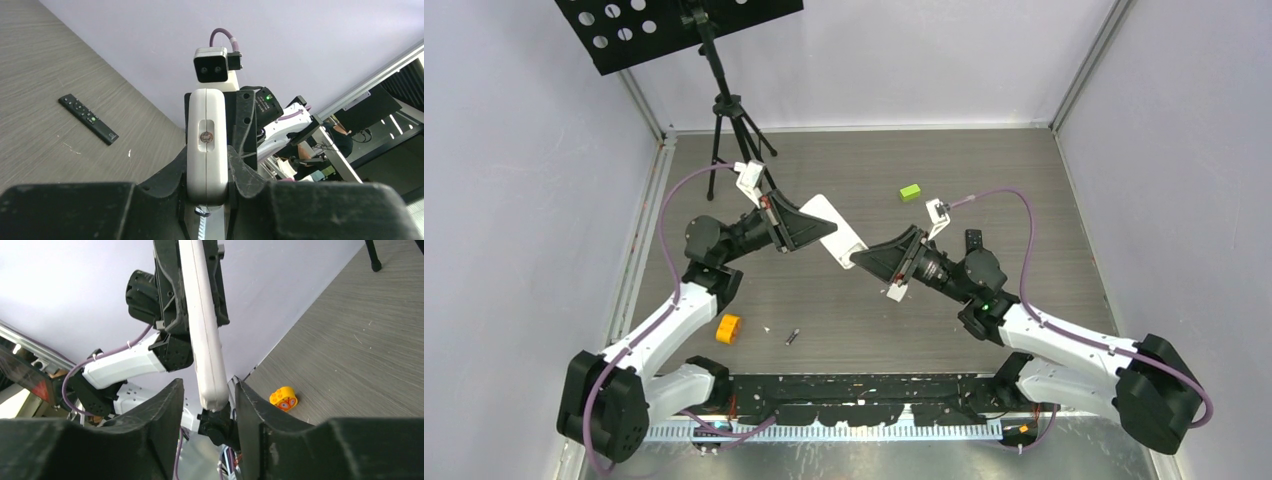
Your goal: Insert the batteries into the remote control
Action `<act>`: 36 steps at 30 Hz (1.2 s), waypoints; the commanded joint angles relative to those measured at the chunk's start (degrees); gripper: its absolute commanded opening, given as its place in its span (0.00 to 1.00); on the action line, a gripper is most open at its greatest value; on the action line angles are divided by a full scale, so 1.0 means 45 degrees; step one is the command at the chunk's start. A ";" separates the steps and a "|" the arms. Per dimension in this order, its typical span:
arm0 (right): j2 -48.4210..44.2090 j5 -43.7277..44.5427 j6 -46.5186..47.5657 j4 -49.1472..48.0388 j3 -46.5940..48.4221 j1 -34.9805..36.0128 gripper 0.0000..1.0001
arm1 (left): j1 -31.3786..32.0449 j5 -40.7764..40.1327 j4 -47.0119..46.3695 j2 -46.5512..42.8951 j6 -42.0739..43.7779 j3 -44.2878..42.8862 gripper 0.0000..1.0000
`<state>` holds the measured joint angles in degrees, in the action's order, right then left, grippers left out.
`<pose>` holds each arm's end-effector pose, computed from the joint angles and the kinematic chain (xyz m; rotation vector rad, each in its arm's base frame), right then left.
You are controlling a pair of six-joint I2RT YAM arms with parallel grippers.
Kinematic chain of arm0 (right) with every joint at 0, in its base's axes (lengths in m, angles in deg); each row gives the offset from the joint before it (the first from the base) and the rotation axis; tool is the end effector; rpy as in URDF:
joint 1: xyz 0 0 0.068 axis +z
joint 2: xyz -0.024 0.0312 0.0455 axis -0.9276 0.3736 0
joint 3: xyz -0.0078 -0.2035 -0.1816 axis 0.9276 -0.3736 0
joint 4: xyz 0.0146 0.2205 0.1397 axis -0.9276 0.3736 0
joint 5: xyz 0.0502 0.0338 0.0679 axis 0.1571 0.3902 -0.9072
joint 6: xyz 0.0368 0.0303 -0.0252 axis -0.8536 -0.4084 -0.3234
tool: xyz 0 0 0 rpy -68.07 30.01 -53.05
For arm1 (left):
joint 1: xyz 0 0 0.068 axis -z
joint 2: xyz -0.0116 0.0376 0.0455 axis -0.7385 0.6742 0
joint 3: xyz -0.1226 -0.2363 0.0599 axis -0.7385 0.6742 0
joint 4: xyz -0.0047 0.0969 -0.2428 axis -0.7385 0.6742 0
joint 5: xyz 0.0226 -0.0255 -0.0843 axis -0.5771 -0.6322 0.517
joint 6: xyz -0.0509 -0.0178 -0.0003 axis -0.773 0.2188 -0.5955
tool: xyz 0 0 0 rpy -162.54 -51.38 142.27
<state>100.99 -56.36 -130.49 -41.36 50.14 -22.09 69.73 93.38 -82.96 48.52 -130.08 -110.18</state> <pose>0.1480 0.1677 0.2904 -0.1567 1.5170 1.6639 0.2038 -0.1111 0.3299 0.3078 1.5028 -1.7598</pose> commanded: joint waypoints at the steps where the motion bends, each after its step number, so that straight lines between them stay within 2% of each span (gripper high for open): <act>1: 0.0328 0.0553 0.0192 -0.1731 0.0577 0.0057 0.42 | 0.0075 -0.0331 0.1329 -0.0671 0.0118 0.0007 0.03; 5: 0.0405 0.0475 0.0443 -0.1477 0.0815 0.0057 0.21 | 0.0063 -0.0472 0.1702 -0.1044 -0.0186 0.0257 0.10; 6: 0.0384 0.0415 0.0539 -0.1321 0.0925 0.0059 0.16 | 0.0063 -0.0391 0.1951 -0.1107 -0.0220 0.0232 0.14; 9: 0.0099 -0.0045 0.1104 0.0406 0.1542 0.0057 0.05 | 0.0063 0.0424 0.3144 -0.1312 0.0076 -0.0245 0.40; 11: -0.0185 -0.0262 0.1471 0.1314 0.1916 0.0044 0.01 | 0.0053 0.0770 0.4173 -0.1501 0.0464 -0.0549 0.50; 14: -0.0690 -0.0443 0.2082 0.3126 0.2328 -0.0029 0.00 | 0.0062 0.0896 0.5294 -0.1768 0.0904 -0.0817 0.54; 23: -0.1162 -0.2509 0.3271 0.6797 0.3658 -0.0252 0.00 | 0.0063 0.2357 0.5198 -0.1554 0.0712 -0.1379 0.55; 25: -0.1129 -0.2699 0.3534 0.7593 0.3994 -0.0273 0.00 | 0.0063 0.2845 0.5154 -0.1448 0.0724 -0.1475 0.52; 26: -0.1122 -0.2672 0.3657 0.7947 0.4149 -0.0275 0.00 | 0.0063 0.3036 0.5090 -0.1446 0.0707 -0.1469 0.48; 27: -0.1094 -0.2575 0.3785 0.8196 0.4254 -0.0275 0.00 | 0.0065 0.3150 0.5074 -0.1480 0.0666 -0.1424 0.36; 28: -0.1020 -0.2559 0.3933 0.8391 0.4331 -0.0280 0.00 | 0.0063 0.3072 0.5087 -0.1557 0.0543 -0.1324 0.30; 31: -0.0778 -0.1922 0.4479 0.9092 0.4630 -0.0279 0.01 | 0.0077 0.3312 0.4688 -0.1846 0.0293 -0.1039 0.03; 33: -0.0605 -0.1661 0.4550 0.9194 0.4722 -0.0276 0.01 | 0.0063 0.3400 0.4690 -0.2069 0.0341 -0.0999 0.00; 34: -0.0524 -0.1575 0.4517 0.9205 0.4765 -0.0276 0.06 | 0.0063 0.3420 0.4714 -0.2149 0.0459 -0.0965 0.00; 36: -0.0428 -0.0946 0.4378 0.9432 0.4822 -0.0275 0.38 | 0.0063 0.3090 0.5551 -0.2385 0.1180 -0.0995 0.00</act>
<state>97.97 -66.39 -113.71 -2.49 69.37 -22.88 69.82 105.12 -59.72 40.85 -127.35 -114.40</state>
